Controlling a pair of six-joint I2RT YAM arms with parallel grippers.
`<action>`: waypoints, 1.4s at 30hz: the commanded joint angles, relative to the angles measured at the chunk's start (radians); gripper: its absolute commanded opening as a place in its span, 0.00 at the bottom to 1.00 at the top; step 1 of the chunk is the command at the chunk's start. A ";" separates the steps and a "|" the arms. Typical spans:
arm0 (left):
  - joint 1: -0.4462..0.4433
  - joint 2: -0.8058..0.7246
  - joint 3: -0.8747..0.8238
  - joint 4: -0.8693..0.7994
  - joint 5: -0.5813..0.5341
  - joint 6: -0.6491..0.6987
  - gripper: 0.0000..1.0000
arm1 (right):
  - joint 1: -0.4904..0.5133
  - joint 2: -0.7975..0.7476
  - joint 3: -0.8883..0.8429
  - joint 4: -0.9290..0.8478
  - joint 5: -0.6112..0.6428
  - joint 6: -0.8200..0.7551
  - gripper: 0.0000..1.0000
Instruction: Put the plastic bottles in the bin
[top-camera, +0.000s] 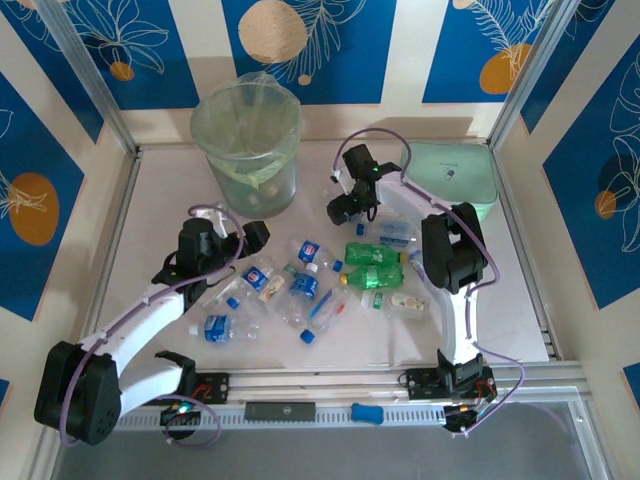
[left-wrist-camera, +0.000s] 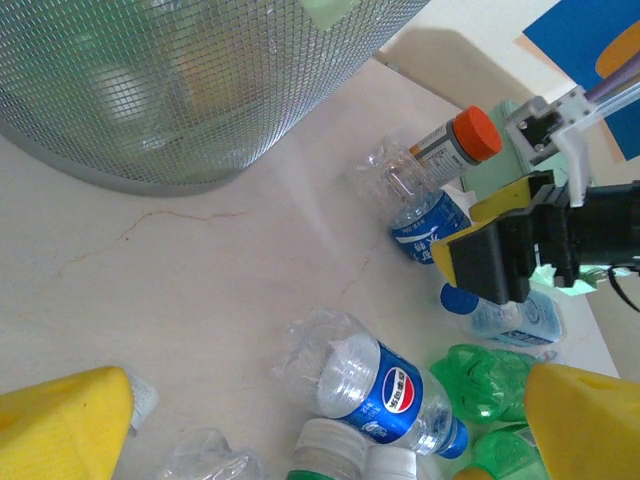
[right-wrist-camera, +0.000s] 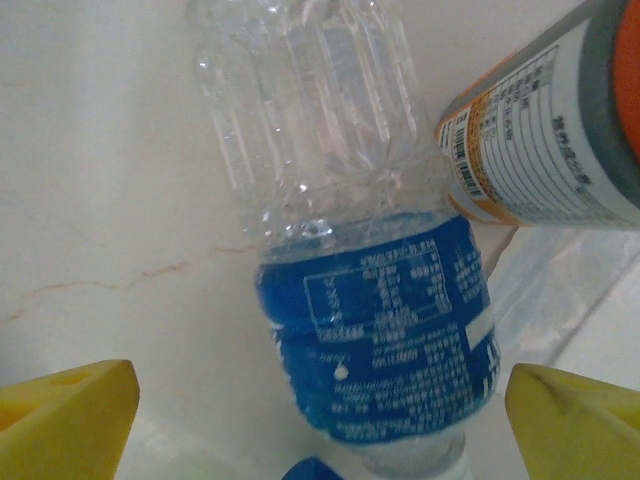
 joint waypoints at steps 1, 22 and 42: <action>-0.005 0.009 0.016 0.041 0.000 -0.011 1.00 | 0.005 0.032 0.047 0.018 0.022 -0.056 0.95; -0.006 0.000 0.021 0.023 -0.013 -0.022 0.99 | 0.064 0.140 0.092 0.025 0.036 -0.113 0.81; -0.007 0.011 0.066 -0.034 -0.029 -0.004 1.00 | 0.078 0.138 0.080 0.049 0.022 -0.138 0.56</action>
